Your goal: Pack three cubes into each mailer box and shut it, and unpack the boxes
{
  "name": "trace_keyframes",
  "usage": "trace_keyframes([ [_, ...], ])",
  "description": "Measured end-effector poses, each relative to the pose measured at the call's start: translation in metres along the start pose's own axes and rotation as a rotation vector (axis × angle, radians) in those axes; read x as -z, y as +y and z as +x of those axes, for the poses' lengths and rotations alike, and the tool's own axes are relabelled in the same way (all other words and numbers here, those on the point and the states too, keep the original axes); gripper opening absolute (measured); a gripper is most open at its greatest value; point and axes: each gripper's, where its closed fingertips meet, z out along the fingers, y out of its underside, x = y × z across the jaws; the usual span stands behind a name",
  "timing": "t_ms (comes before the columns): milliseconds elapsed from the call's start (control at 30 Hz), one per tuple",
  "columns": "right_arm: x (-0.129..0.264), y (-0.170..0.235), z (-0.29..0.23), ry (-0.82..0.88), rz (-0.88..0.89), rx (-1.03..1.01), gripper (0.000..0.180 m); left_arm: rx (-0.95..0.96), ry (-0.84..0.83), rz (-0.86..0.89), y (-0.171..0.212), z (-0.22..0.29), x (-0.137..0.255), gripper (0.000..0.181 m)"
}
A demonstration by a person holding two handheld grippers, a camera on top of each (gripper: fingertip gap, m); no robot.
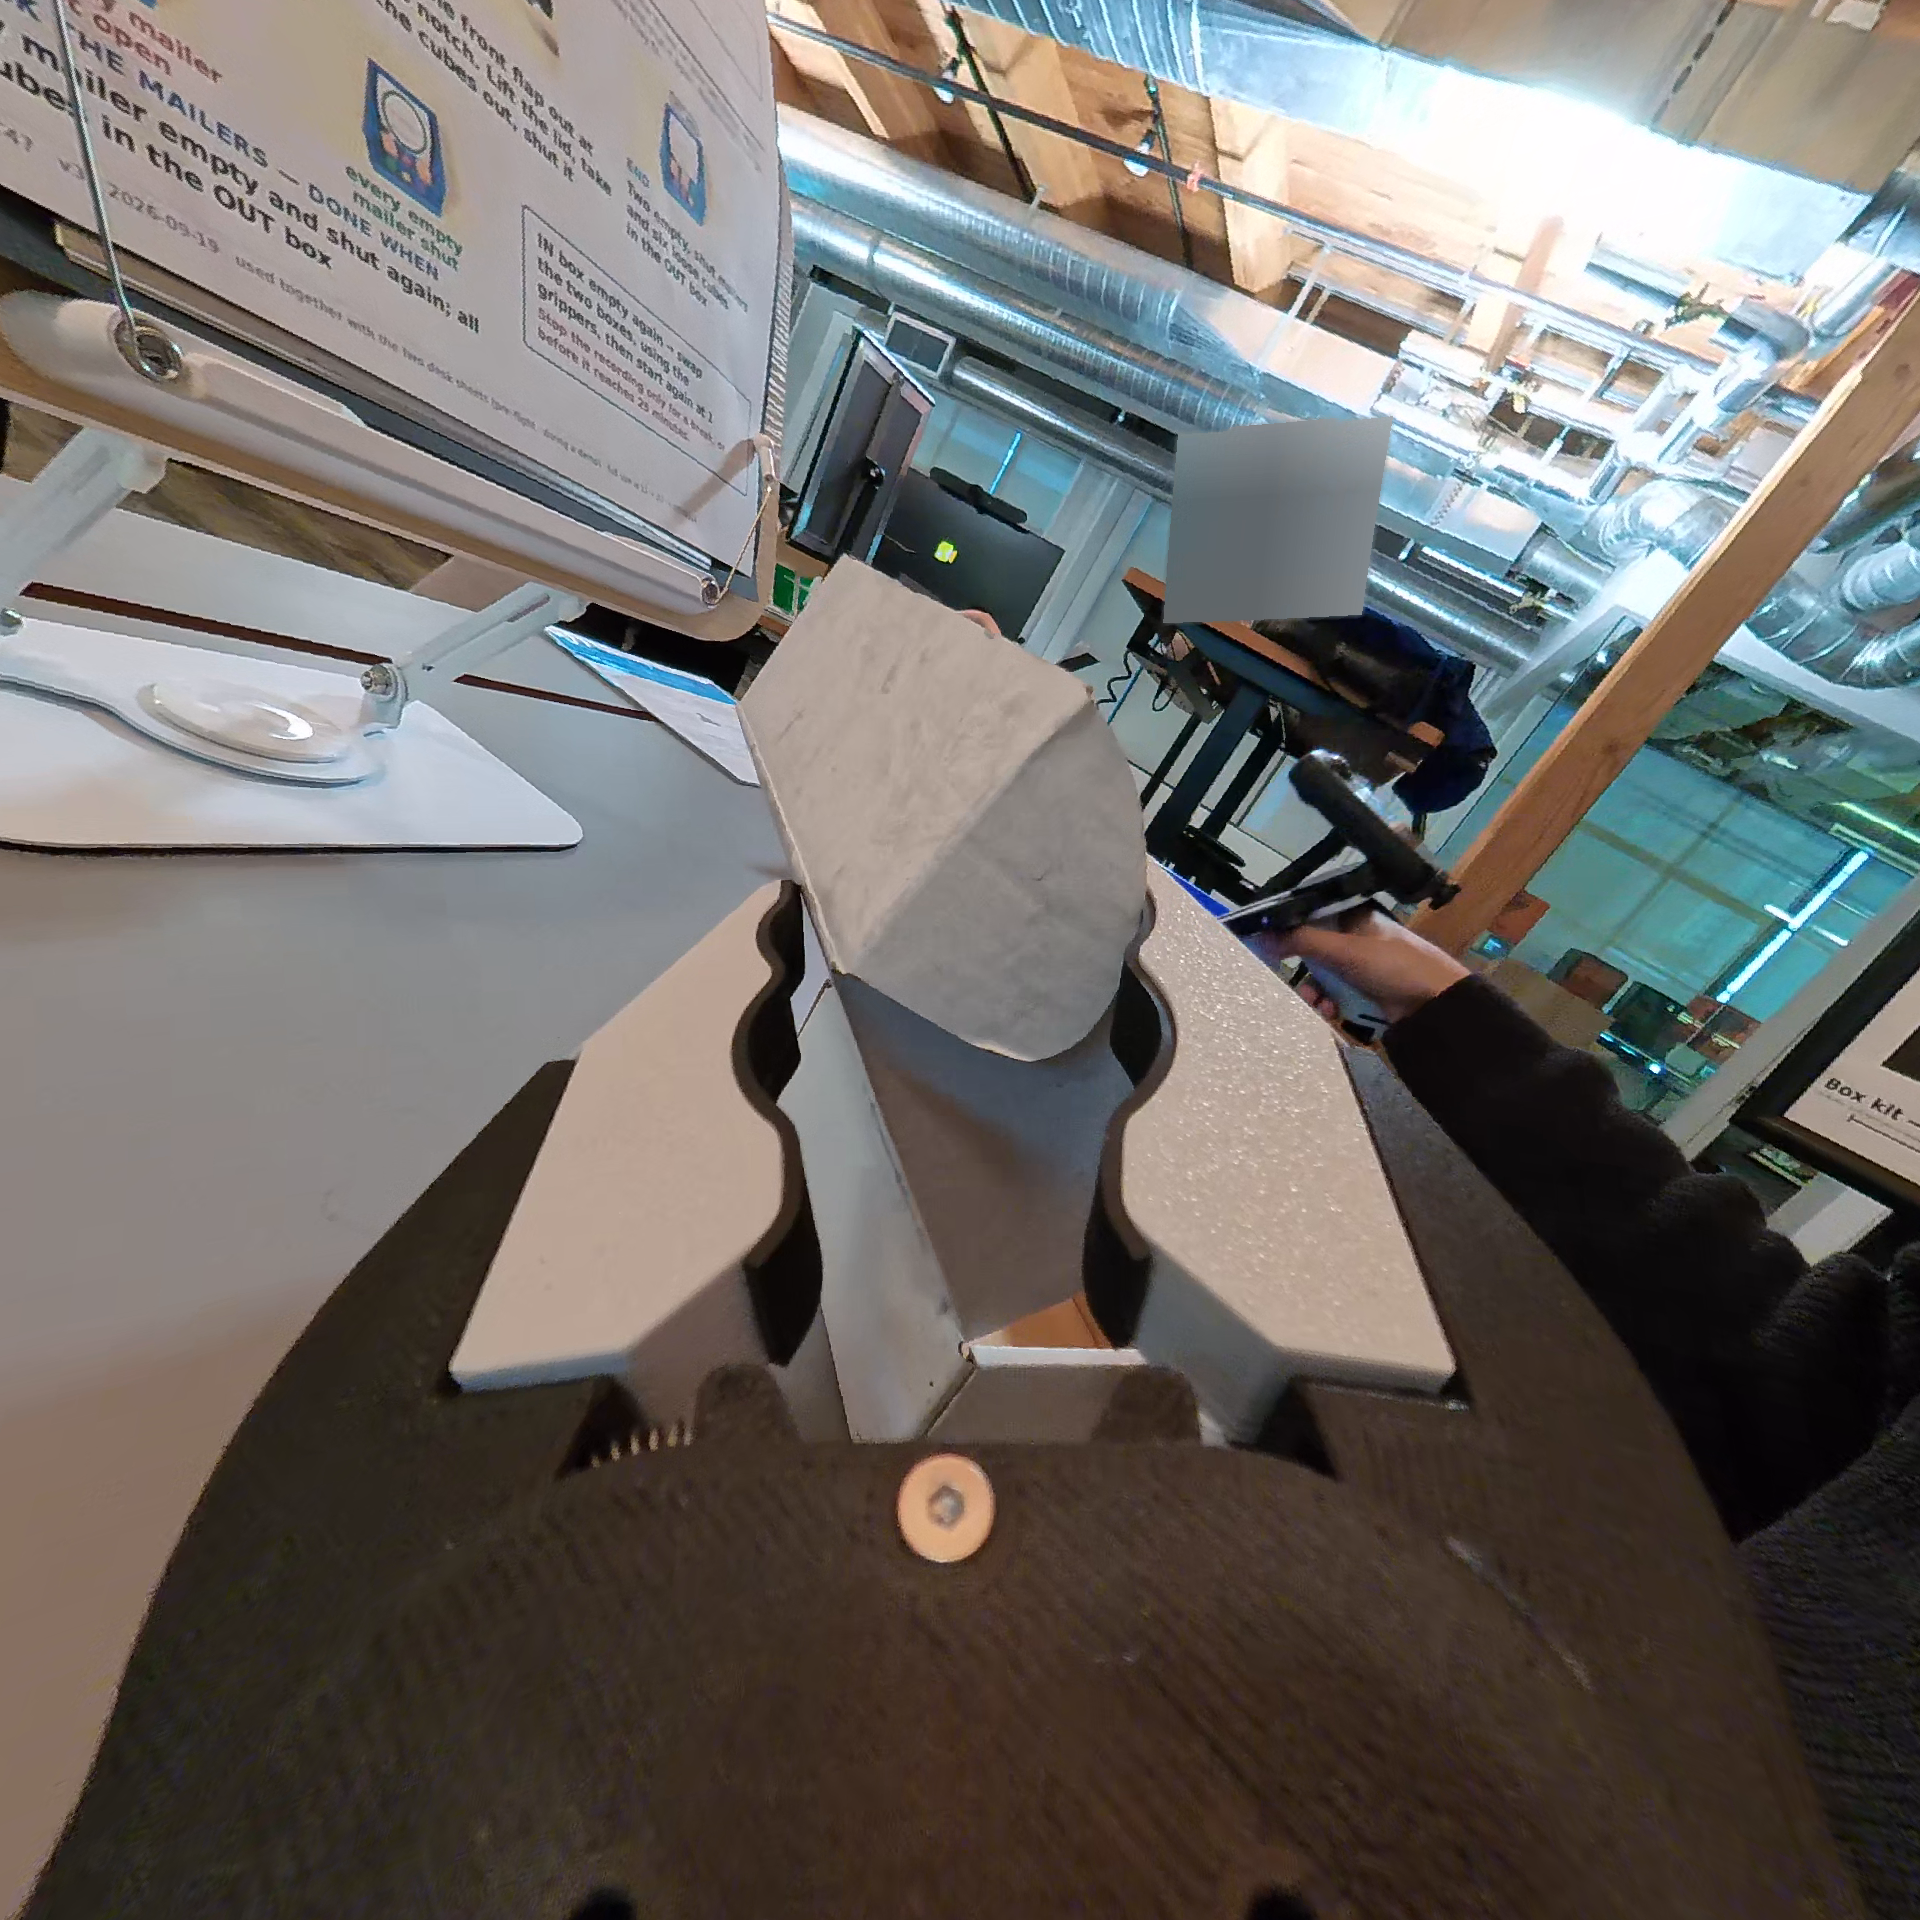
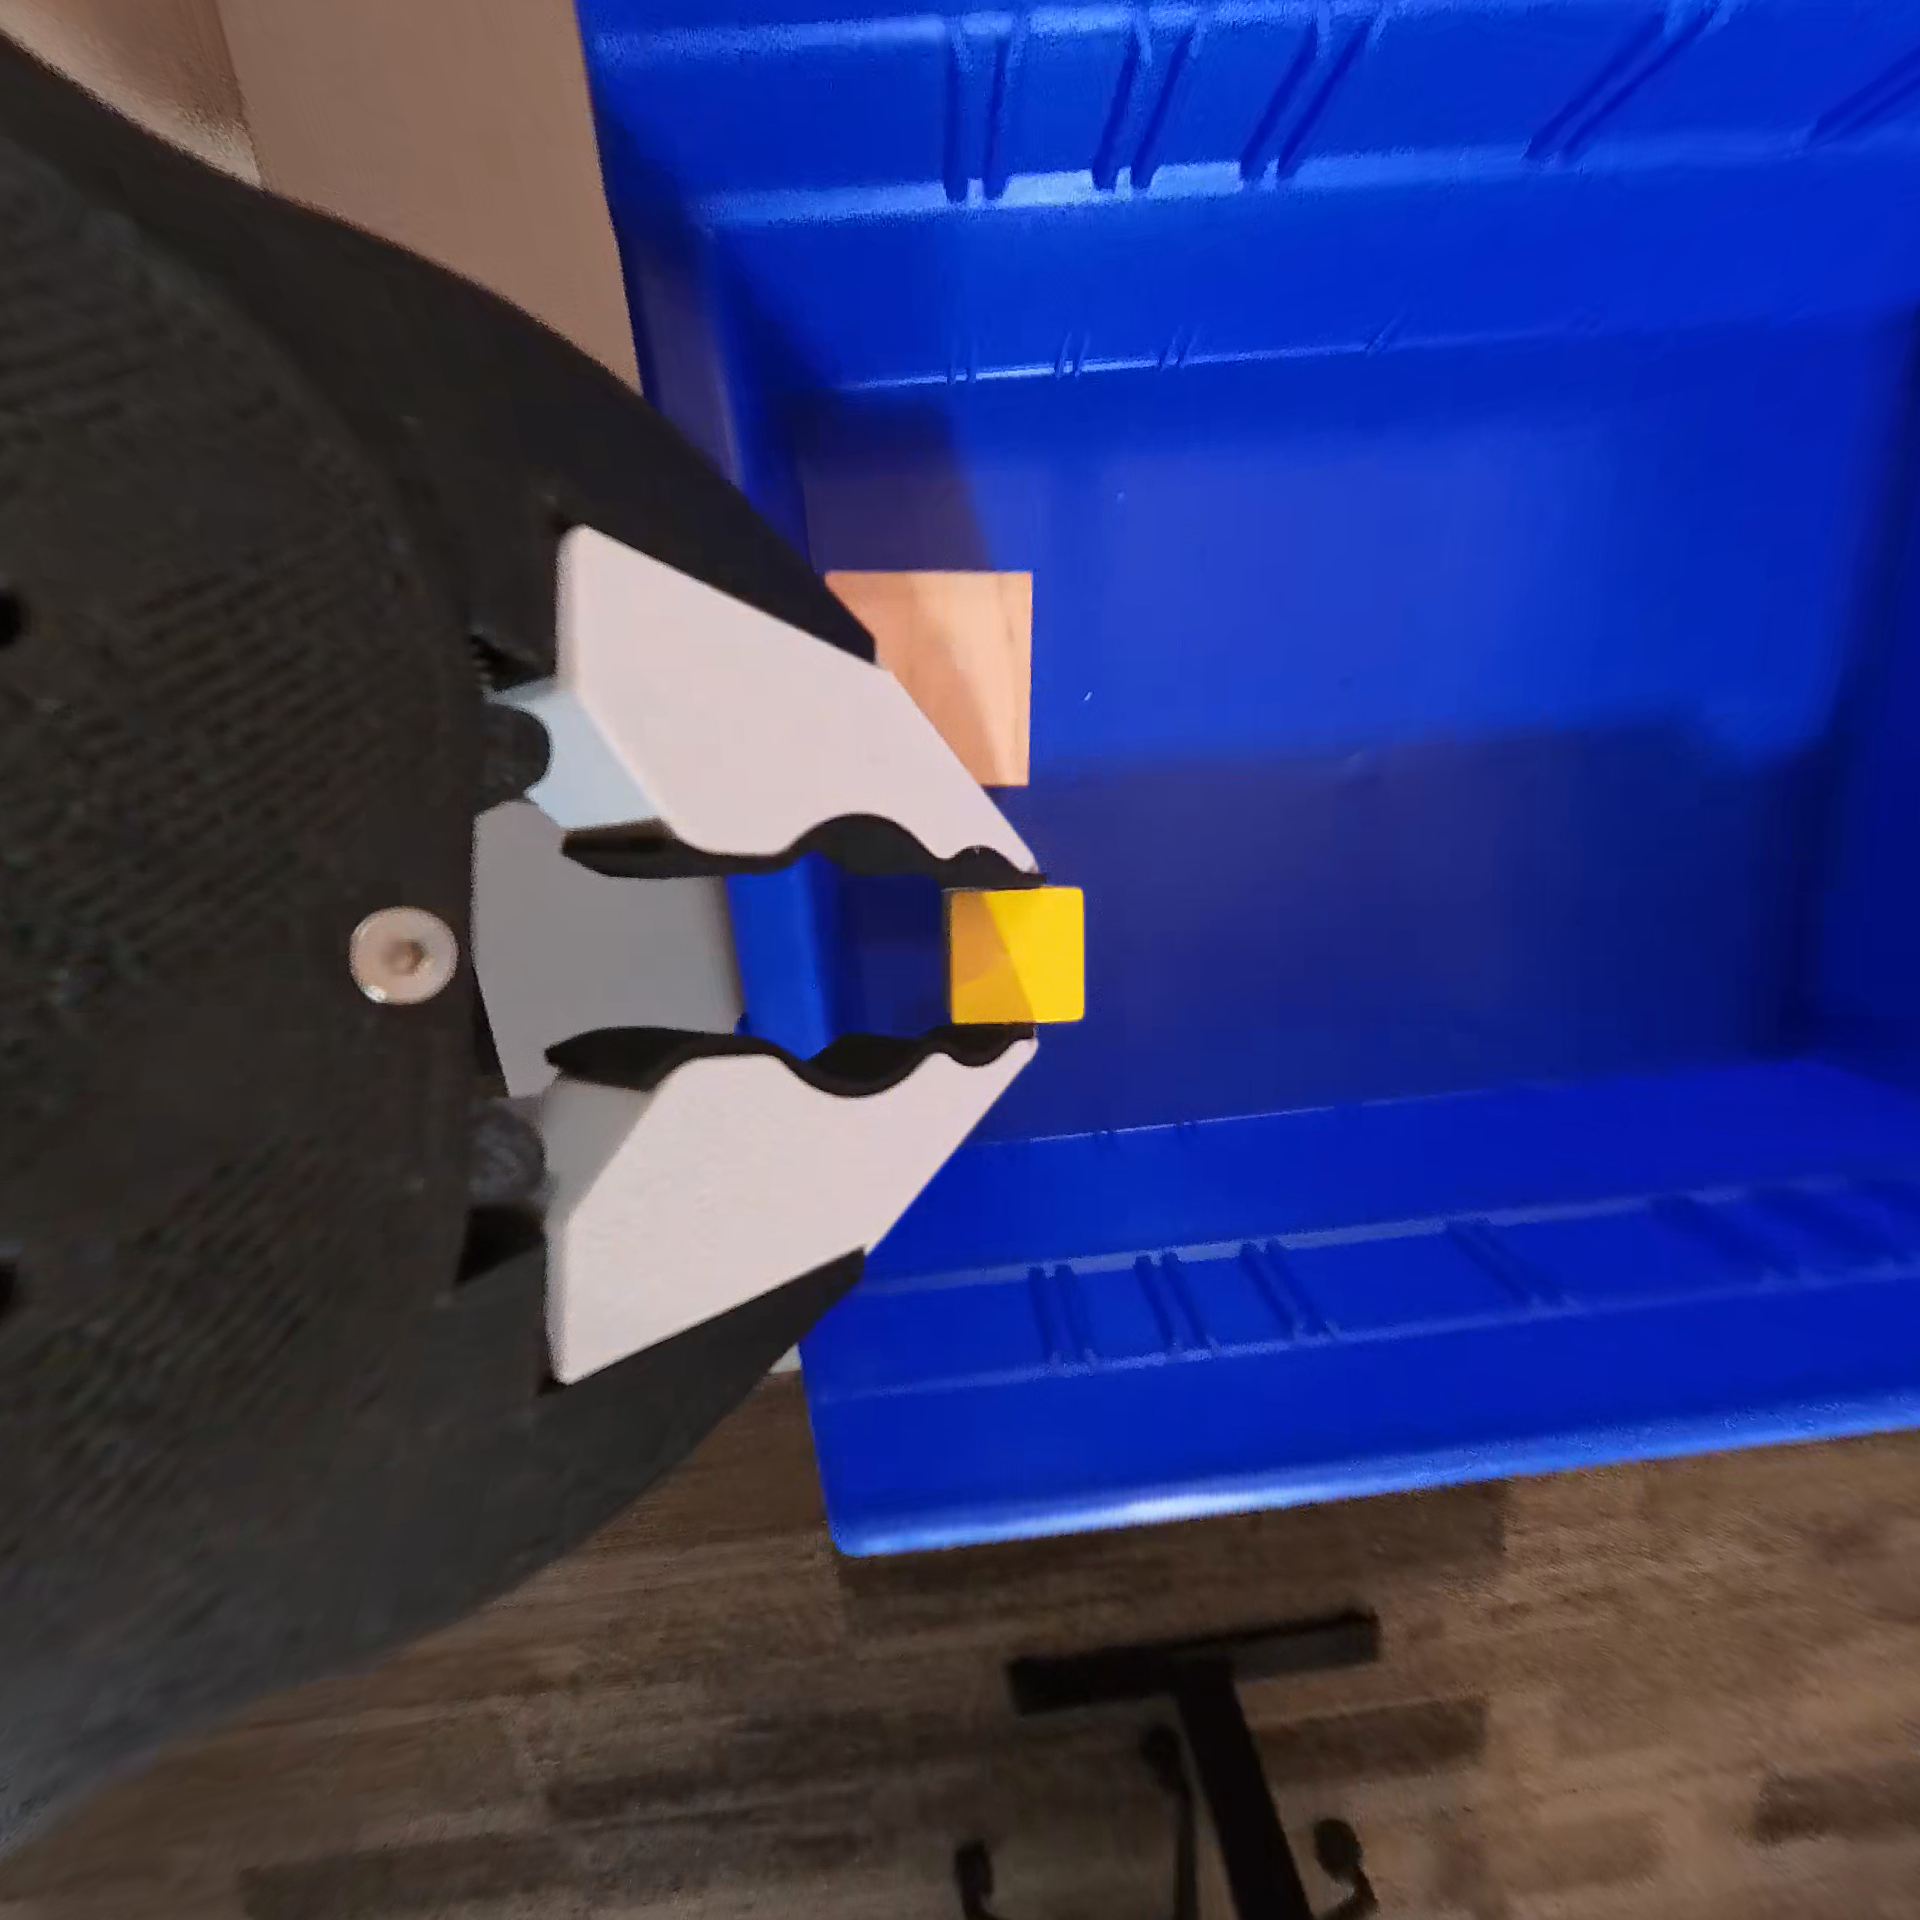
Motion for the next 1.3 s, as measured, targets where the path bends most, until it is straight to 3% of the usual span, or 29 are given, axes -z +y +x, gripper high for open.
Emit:
trace_keyframes([
  [267, -0.012, 0.017, -0.002, -0.007, -0.086, -0.012, 0.024, 0.016, 0.003, -0.001, 0.000, -0.002, 0.002, 0.059],
  [367, -0.009, 0.017, -0.001, -0.002, -0.092, -0.012, 0.032, 0.015, 0.003, -0.002, 0.000, -0.002, 0.002, 0.059],
  [500, 0.026, -0.025, -0.013, -0.009, 0.079, -0.002, 0.032, 0.016, 0.004, 0.001, 0.000, -0.002, 0.002, 0.059],
  [667, 0.116, -0.105, -0.137, -0.342, 0.479, 0.147, 0.031, 0.029, 0.004, 0.005, 0.000, -0.003, 0.001, 0.059],
  [800, 0.161, -0.115, -0.261, -0.522, 0.641, 0.346, 0.031, 0.024, 0.002, 0.005, 0.000, -0.002, 0.001, 0.059],
  [1000, 0.127, -0.053, -0.395, -0.671, 0.458, 0.653, 0.031, 0.022, 0.001, 0.004, 0.000, -0.002, 0.003, 0.058],
  [1167, 0.081, -0.039, -0.414, -0.485, 0.310, 0.857, 0.036, 0.015, 0.007, 0.004, 0.000, 0.000, 0.002, 0.059],
  [1300, 0.067, -0.032, -0.422, -0.543, 0.208, 0.844, 0.038, 0.011, 0.008, 0.001, 0.000, -0.001, 0.002, 0.060],
])
